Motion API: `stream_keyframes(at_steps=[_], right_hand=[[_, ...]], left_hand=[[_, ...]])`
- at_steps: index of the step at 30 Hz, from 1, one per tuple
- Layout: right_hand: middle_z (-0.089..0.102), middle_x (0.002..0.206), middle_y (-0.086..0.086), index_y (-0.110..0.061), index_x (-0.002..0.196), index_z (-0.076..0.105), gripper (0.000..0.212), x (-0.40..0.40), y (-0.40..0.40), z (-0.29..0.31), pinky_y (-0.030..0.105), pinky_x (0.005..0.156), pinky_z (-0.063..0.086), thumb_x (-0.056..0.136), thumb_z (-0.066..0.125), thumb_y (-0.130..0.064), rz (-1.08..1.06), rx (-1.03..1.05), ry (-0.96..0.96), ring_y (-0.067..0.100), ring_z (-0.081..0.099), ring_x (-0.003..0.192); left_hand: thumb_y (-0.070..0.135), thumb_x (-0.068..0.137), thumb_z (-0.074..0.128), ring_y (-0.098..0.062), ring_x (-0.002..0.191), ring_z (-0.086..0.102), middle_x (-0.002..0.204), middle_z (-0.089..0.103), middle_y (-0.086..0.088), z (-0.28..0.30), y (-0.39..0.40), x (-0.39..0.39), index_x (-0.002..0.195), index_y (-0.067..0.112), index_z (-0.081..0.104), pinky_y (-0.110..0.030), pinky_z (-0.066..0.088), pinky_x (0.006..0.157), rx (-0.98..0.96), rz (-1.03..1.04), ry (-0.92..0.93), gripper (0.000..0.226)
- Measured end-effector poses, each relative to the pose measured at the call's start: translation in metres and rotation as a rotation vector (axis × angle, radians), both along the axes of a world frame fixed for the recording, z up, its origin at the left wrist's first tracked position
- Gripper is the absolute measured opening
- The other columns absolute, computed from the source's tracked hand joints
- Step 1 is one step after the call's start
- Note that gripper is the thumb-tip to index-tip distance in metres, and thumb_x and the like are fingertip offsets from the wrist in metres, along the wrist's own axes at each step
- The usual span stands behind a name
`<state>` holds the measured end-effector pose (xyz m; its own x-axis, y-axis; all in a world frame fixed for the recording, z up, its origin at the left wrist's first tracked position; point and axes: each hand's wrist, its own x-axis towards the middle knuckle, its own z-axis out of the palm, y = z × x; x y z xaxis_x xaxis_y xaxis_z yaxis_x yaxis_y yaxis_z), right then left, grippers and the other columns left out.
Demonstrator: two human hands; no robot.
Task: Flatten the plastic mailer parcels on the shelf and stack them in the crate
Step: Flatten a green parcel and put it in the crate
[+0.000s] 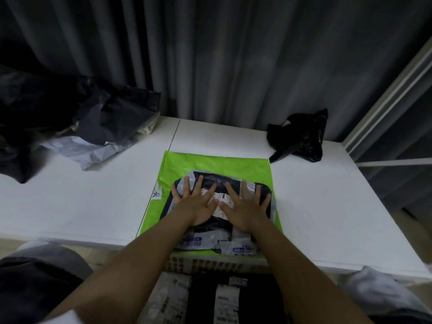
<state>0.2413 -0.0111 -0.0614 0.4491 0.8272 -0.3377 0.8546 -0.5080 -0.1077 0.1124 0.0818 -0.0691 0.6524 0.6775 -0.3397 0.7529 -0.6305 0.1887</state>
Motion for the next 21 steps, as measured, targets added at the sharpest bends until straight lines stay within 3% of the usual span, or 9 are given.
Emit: stream_keyframes(at_steps=[6, 9, 12, 21], right_hand=[[-0.033, 0.154, -0.004, -0.051, 0.144, -0.018, 0.065, -0.038, -0.041, -0.005, 0.062, 0.106, -0.022, 0.086, 0.003, -0.072, 0.091, 0.130, -0.096, 0.038, -0.033, 0.138], [-0.025, 0.157, -0.004, -0.053, 0.143, -0.017, 0.071, -0.043, -0.048, -0.026, 0.063, 0.109, -0.018, 0.078, -0.001, -0.077, 0.034, 0.154, -0.060, 0.038, -0.027, 0.141], [-0.021, 0.159, -0.003, -0.053, 0.144, -0.015, 0.073, -0.043, -0.049, -0.037, 0.061, 0.112, -0.015, 0.077, -0.003, -0.079, 0.021, 0.187, -0.065, 0.037, -0.023, 0.143], [-0.017, 0.160, -0.002, -0.051, 0.146, -0.011, 0.086, -0.043, -0.048, -0.037, 0.060, 0.113, -0.012, 0.067, -0.017, -0.082, 0.038, 0.197, -0.067, 0.039, -0.020, 0.143]], left_hand=[[0.048, 0.100, 0.014, -0.032, 0.140, -0.032, 0.155, -0.029, 0.005, 0.001, -0.032, -0.028, 0.149, 0.043, -0.011, -0.062, -0.020, 0.108, 0.099, -0.070, -0.076, 0.055], [0.057, 0.093, 0.001, -0.032, 0.142, -0.028, 0.156, -0.026, 0.007, -0.022, -0.041, -0.039, 0.147, 0.046, -0.013, -0.065, -0.014, 0.109, 0.134, -0.023, -0.096, 0.057], [0.061, 0.075, -0.017, -0.031, 0.142, -0.026, 0.157, -0.023, 0.007, -0.035, -0.042, -0.041, 0.147, 0.047, -0.014, -0.065, -0.013, 0.107, 0.174, -0.011, -0.120, 0.074], [0.063, 0.074, -0.018, -0.031, 0.142, -0.027, 0.158, -0.021, 0.007, -0.038, -0.039, -0.040, 0.147, 0.047, -0.012, -0.065, -0.014, 0.107, 0.186, -0.030, -0.145, 0.076]])
